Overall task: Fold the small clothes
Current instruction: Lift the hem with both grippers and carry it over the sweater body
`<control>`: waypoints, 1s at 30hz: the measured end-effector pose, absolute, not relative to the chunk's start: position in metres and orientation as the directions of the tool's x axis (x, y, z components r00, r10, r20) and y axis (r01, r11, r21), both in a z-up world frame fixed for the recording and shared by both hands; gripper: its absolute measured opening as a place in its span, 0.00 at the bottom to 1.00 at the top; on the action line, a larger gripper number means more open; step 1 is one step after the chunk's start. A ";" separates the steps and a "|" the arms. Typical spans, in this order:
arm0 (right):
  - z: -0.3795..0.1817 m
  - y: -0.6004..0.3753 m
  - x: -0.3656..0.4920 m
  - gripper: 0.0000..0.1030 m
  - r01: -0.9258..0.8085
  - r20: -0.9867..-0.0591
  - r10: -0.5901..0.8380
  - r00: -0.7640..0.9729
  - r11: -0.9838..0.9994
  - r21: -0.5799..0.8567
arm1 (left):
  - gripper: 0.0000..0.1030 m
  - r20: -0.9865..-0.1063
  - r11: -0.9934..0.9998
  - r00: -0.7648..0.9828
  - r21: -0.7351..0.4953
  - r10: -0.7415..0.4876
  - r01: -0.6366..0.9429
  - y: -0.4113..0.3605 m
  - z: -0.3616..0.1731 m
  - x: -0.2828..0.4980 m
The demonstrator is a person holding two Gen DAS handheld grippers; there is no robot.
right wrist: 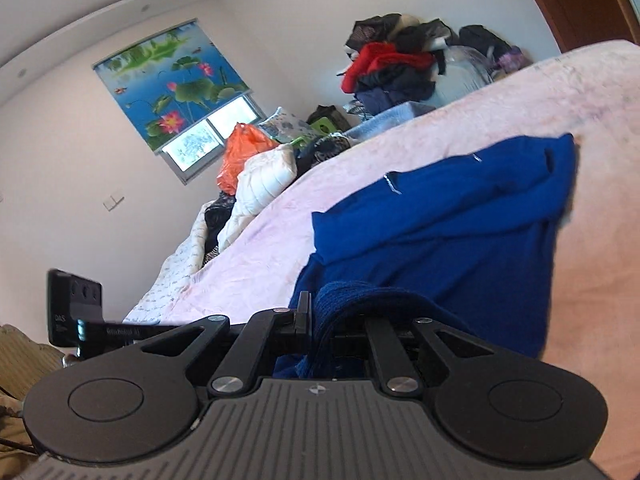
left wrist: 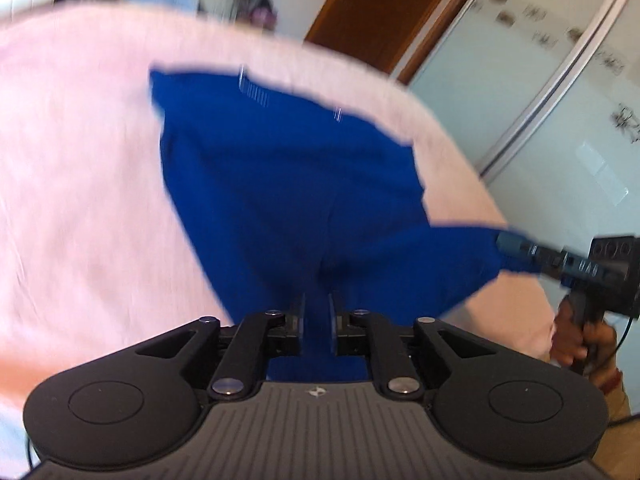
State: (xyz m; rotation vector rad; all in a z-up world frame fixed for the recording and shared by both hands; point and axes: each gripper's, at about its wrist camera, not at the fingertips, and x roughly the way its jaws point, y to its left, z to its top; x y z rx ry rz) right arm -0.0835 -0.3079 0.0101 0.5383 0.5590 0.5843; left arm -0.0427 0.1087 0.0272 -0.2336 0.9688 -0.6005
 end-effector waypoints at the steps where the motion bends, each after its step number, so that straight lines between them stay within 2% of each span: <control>1: 0.009 -0.308 -0.084 0.12 -0.349 -0.335 0.631 0.700 0.711 0.611 | 0.20 -0.734 0.826 0.390 -0.434 -0.556 0.359 0.107 0.018 -0.042; 3: 0.007 -0.307 -0.083 0.12 -0.342 -0.339 0.630 0.698 0.710 0.616 | 0.40 -0.768 0.840 0.352 -0.439 -0.535 0.318 0.104 0.000 -0.045; 4: 0.006 -0.305 -0.084 0.12 -0.344 -0.339 0.633 0.696 0.709 0.616 | 0.61 -0.774 0.838 0.331 -0.456 -0.539 0.299 0.104 -0.009 -0.047; 5: 0.006 -0.304 -0.085 0.12 -0.349 -0.339 0.637 0.692 0.707 0.615 | 0.75 -0.773 0.832 0.315 -0.479 -0.551 0.279 0.103 -0.015 -0.047; 9: 0.004 -0.299 -0.087 0.12 -0.360 -0.345 0.648 0.679 0.704 0.612 | 0.77 -0.748 0.775 0.213 -0.582 -0.629 0.247 0.097 -0.034 -0.047; 10: 0.002 -0.299 -0.087 0.12 -0.359 -0.347 0.650 0.677 0.702 0.615 | 0.82 -0.741 0.769 0.214 -0.588 -0.636 0.251 0.095 -0.035 -0.049; 12: 0.000 -0.298 -0.086 0.12 -0.356 -0.350 0.652 0.672 0.699 0.620 | 0.82 -0.727 0.742 0.175 -0.611 -0.664 0.277 0.086 -0.036 -0.049; 14: -0.003 -0.296 -0.085 0.12 -0.351 -0.352 0.655 0.669 0.695 0.627 | 0.80 -0.709 0.713 0.133 -0.644 -0.693 0.277 0.076 -0.040 -0.044; 15: -0.003 -0.296 -0.084 0.12 -0.348 -0.353 0.655 0.668 0.694 0.630 | 0.58 -0.711 0.711 0.125 -0.642 -0.692 0.287 0.072 -0.040 -0.044; 16: -0.004 -0.296 -0.084 0.12 -0.347 -0.354 0.655 0.668 0.694 0.631 | 0.17 -0.727 0.720 0.109 -0.625 -0.678 0.302 0.067 -0.041 -0.043; 17: -0.004 -0.297 -0.084 0.12 -0.348 -0.353 0.655 0.668 0.694 0.630 | 0.10 -0.747 0.732 0.091 -0.609 -0.659 0.306 0.063 -0.043 -0.044; 20: -0.003 -0.299 -0.086 0.12 -0.346 -0.346 0.651 0.675 0.694 0.632 | 0.09 -0.746 0.743 0.138 -0.590 -0.652 0.316 0.063 -0.039 -0.053; 24: -0.002 -0.305 -0.089 0.12 -0.336 -0.335 0.642 0.689 0.693 0.638 | 0.09 -0.711 0.770 0.317 -0.508 -0.628 0.386 0.071 -0.006 -0.064; 30: 0.016 -0.310 -0.096 0.12 -0.385 -0.261 0.659 0.705 0.665 0.640 | 0.08 -0.535 0.799 0.595 -0.427 -0.601 0.423 0.102 0.056 -0.077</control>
